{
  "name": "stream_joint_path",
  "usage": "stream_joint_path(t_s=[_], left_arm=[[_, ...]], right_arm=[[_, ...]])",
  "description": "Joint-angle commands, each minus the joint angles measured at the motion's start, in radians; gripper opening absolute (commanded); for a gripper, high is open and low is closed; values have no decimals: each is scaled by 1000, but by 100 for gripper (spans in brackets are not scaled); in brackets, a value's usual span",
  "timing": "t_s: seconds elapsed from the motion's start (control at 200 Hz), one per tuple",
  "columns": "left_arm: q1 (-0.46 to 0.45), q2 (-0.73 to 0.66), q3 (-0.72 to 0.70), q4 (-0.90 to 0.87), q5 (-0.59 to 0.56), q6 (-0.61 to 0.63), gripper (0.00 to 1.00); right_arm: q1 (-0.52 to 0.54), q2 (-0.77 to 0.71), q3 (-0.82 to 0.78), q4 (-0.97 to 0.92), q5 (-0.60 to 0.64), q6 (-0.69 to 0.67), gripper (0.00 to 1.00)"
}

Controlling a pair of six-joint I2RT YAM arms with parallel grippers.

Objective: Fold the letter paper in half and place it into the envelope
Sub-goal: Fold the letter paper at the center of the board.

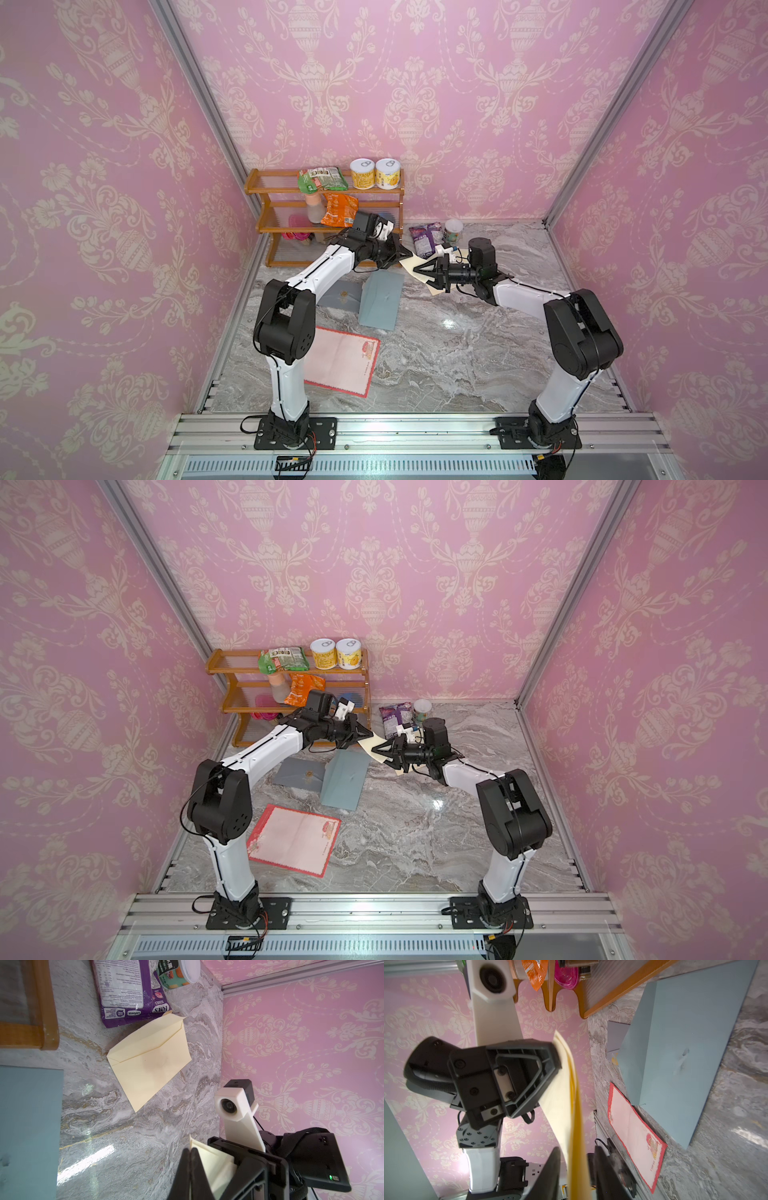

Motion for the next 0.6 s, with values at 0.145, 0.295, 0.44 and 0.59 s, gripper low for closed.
stream_joint_path(t_s=[0.145,0.295,0.44,0.59], left_arm=[[8,56,91,-82,206,221,0],[8,47,110,-212,257,349,0],[8,40,95,-248,282,385,0],[6,42,78,-221,284,363,0]], right_arm=[[-30,-30,54,-167,-73,-168,56],[-64,-31,87,-315,-83,-297,55],[-68,-27,133,-449,-90,-407,48],[-60,-14,133,-436,-109,-402,44]])
